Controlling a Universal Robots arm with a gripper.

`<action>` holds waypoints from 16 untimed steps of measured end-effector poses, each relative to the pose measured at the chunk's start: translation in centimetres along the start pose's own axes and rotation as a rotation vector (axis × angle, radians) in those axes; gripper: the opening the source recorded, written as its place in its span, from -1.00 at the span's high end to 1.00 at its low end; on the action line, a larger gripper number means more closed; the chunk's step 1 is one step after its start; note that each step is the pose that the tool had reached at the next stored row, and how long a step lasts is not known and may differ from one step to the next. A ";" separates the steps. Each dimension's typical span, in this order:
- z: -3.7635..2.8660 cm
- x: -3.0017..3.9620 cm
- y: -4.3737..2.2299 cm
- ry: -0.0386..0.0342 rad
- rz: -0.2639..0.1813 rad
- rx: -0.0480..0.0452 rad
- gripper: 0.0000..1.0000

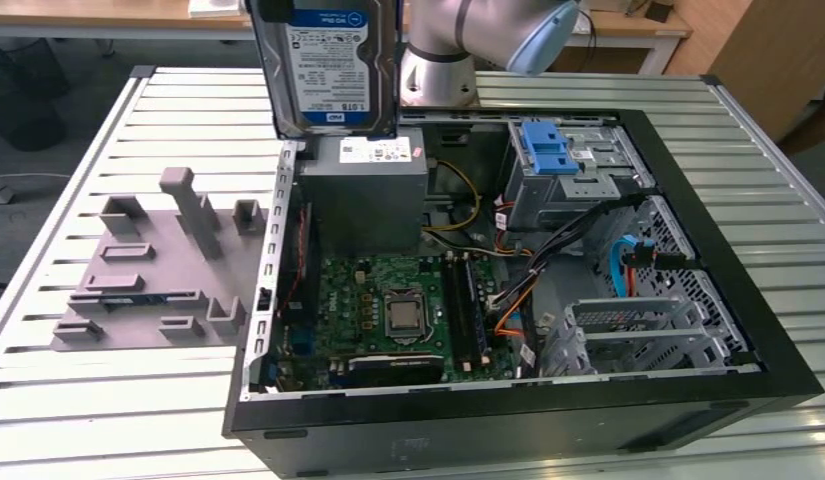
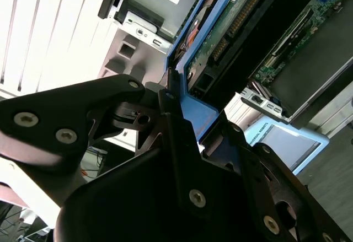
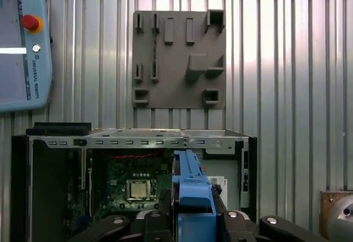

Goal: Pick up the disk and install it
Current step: 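Pick up the disk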

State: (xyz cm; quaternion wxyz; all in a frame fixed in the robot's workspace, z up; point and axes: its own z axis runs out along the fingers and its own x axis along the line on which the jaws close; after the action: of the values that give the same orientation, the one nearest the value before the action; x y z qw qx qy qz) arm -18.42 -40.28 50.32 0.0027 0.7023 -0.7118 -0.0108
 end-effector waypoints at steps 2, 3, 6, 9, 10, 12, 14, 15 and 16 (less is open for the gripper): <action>0.07 0.42 -0.01 -0.0001 0.002 0.0000 0.27; 0.10 0.63 -0.02 -0.0001 0.002 0.0000 0.27; 0.14 1.02 -0.25 -0.0002 0.003 0.0001 0.27; 0.14 1.12 -0.74 0.0001 0.003 -0.0001 0.27; 0.14 1.13 -0.91 0.0000 0.003 0.0000 0.27; 0.14 1.14 -1.26 0.0000 0.003 0.0000 0.27; 0.15 1.15 -1.59 0.0000 0.003 0.0000 0.27; 0.15 1.15 -1.80 0.0000 0.003 0.0000 0.27; 0.15 1.15 -2.08 0.0000 0.003 0.0000 0.27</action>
State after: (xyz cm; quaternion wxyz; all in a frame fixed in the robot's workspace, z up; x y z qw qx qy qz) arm -16.35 -41.45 50.12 0.0027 0.7013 -0.7128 -0.0108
